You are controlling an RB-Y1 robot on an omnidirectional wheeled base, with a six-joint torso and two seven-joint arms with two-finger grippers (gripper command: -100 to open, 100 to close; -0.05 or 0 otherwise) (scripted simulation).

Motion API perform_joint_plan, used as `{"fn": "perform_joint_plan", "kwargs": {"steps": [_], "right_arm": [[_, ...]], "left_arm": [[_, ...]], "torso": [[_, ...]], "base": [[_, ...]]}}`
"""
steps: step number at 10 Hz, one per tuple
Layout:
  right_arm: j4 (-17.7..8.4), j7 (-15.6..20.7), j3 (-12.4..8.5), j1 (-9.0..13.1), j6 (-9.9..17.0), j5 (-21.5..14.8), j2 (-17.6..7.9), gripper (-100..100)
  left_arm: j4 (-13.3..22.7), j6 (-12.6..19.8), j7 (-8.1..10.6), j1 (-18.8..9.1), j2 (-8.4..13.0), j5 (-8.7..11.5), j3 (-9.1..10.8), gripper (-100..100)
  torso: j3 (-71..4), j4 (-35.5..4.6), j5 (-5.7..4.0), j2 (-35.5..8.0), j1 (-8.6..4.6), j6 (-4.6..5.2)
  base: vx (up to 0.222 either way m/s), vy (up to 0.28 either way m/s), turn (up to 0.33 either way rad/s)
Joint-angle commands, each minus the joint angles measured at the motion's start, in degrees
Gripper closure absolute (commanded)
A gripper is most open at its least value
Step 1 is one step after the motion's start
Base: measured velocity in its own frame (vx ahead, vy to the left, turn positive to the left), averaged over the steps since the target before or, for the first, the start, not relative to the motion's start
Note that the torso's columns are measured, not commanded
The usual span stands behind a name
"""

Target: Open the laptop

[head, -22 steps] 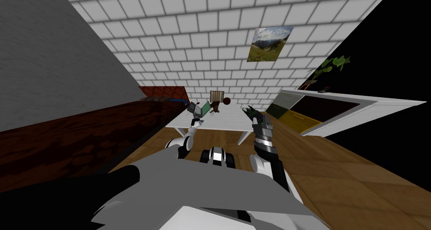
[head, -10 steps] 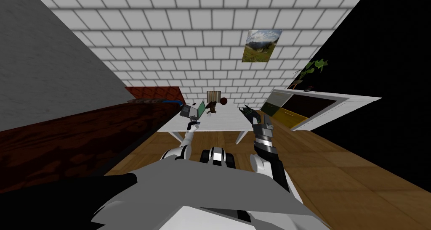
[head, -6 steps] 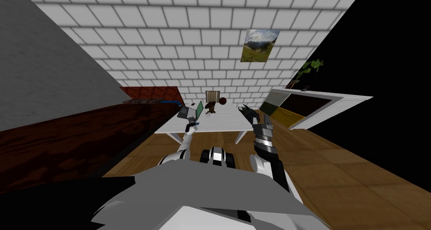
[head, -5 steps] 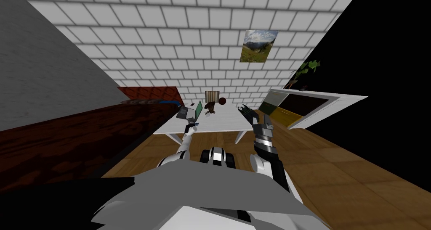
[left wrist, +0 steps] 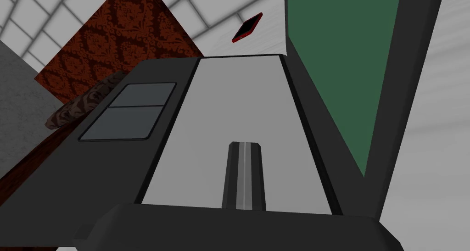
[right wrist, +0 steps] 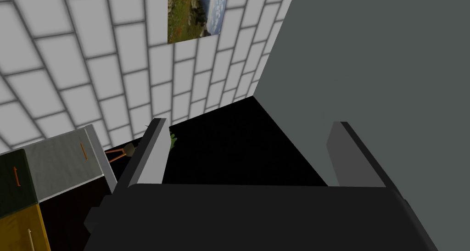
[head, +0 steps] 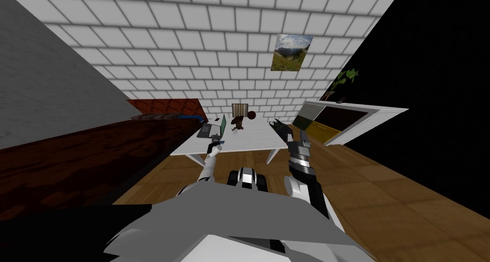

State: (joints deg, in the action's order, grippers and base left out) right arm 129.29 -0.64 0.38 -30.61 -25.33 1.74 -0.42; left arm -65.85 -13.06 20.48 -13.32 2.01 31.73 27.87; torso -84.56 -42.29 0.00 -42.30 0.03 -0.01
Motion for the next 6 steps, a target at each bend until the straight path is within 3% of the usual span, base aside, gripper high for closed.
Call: {"fn": "perform_joint_plan", "kwargs": {"steps": [1,4,5,6], "right_arm": [[0.0,0.0,0.0,0.0,0.0,0.0,0.0,0],[0.0,0.0,0.0,0.0,0.0,0.0,0.0,0],[0.0,0.0,0.0,0.0,0.0,0.0,0.0,0],[0.0,0.0,0.0,0.0,0.0,0.0,0.0,0]], "left_arm": [[-3.7,1.8,-0.89,3.9,-0.6,1.4,0.53,100],[-6.1,1.8,-0.89,3.9,-0.6,1.4,0.53,100],[-8.4,3.5,-1.81,6.7,-1.4,2.7,0.98,100],[-9.7,3.5,-1.81,7.6,-1.4,2.7,0.98,100]], "torso": [[0.0,0.0,0.0,0.0,-0.03,0.04],[0.0,0.0,-0.01,-0.1,-0.03,0.02],[0.0,0.0,0.0,0.0,-0.03,0.02],[0.0,0.0,0.0,0.0,-0.04,0.04]], "base": [[0.035,-0.006,-0.09],[0.004,-0.002,0.005],[0.018,-0.003,-0.16],[0.032,-0.006,-0.083]]}}
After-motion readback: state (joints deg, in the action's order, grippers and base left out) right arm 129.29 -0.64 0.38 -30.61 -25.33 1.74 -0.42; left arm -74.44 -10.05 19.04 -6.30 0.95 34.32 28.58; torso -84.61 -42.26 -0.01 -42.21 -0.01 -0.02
